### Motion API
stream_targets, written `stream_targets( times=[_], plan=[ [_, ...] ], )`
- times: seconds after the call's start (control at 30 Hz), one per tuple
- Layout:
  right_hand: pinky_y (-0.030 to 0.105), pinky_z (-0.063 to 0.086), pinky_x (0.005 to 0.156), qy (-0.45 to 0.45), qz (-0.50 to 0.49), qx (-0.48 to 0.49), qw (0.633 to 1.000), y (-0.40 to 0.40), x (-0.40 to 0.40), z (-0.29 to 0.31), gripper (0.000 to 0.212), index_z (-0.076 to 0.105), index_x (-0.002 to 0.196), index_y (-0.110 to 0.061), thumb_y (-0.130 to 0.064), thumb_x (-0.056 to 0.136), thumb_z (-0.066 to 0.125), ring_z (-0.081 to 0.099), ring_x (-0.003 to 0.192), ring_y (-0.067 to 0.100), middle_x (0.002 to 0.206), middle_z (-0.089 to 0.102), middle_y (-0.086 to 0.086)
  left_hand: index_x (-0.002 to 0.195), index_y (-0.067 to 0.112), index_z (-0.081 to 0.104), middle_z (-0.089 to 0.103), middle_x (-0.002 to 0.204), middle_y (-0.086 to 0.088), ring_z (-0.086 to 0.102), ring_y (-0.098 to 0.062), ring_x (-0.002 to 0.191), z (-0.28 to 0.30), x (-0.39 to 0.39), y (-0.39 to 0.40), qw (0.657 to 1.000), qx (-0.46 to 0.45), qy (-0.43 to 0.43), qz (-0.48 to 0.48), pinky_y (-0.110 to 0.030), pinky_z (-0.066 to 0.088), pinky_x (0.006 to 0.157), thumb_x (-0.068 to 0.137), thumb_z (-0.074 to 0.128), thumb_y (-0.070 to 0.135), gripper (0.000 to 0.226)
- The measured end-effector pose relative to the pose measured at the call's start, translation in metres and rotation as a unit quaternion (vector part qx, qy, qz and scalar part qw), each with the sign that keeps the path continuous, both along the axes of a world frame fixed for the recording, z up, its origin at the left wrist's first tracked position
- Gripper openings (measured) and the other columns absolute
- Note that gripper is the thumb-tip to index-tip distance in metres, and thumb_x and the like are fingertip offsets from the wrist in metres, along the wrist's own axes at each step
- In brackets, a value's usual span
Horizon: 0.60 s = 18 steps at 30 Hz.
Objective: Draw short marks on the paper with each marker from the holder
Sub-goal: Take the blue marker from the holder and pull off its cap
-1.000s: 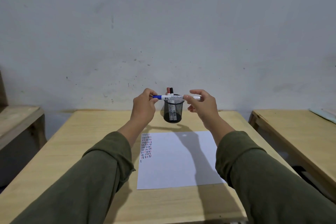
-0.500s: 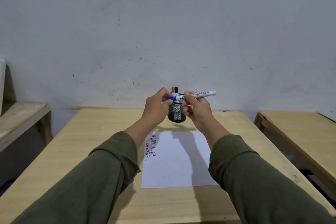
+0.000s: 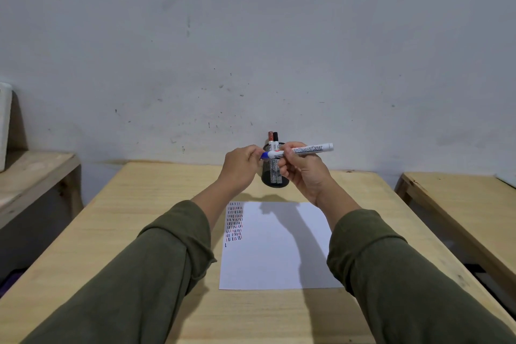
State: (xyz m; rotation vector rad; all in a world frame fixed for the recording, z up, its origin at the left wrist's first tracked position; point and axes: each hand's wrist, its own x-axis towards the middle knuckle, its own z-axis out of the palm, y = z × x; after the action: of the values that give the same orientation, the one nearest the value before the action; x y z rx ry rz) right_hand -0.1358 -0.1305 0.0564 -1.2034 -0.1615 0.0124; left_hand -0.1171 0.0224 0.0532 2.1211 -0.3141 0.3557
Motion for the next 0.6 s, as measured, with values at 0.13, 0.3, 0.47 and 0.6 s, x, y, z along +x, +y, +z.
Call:
stream_targets(
  times=[0.13,0.3,0.47,0.6],
  plan=[
    [0.017,0.049,0.052,-0.001,-0.003,0.000,1.000,-0.002,0.001,-0.003,0.010,0.059,0.088,-0.011,-0.008,0.094,0.051,0.056,0.050,0.011,0.056,0.062,0.003,0.102,0.011,0.067,0.062,0.083,-0.001,0.051,-0.015,0.079,0.000,0.001,0.006,0.999,-0.027,0.037,-0.011,-0.009,0.035,0.060,0.096,0.042,0.023,0.028],
    [0.017,0.047,0.050,0.011,-0.005,0.022,1.000,-0.002,-0.001,-0.006,0.013,0.059,0.087,-0.011,-0.009,0.095,0.049,0.055,0.049,0.009,0.055,0.062,0.002,0.102,0.016,0.062,0.064,0.086,0.004,0.056,-0.002,0.078,-0.003,-0.005,0.011,0.994,-0.093,0.032,-0.039,-0.013,0.040,0.071,0.087,0.059,0.020,0.015],
    [0.016,0.049,0.051,0.024,0.003,0.038,0.999,0.006,-0.004,-0.010,0.014,0.060,0.087,-0.010,-0.008,0.095,0.049,0.057,0.049,0.008,0.055,0.062,0.002,0.089,0.012,0.064,0.065,0.084,-0.005,0.069,-0.027,0.085,-0.004,-0.010,0.013,0.988,-0.142,0.058,-0.032,-0.031,0.055,0.077,0.089,0.055,0.010,0.009],
    [0.015,0.048,0.051,0.030,0.003,0.054,0.998,0.011,-0.006,-0.012,0.016,0.058,0.083,-0.011,-0.007,0.095,0.048,0.058,0.049,0.007,0.054,0.061,0.001,0.092,0.016,0.067,0.066,0.084,0.000,0.062,-0.015,0.075,-0.010,-0.009,0.028,0.993,-0.108,0.031,0.032,-0.015,0.046,0.070,0.088,0.056,0.015,0.011]
  ],
)
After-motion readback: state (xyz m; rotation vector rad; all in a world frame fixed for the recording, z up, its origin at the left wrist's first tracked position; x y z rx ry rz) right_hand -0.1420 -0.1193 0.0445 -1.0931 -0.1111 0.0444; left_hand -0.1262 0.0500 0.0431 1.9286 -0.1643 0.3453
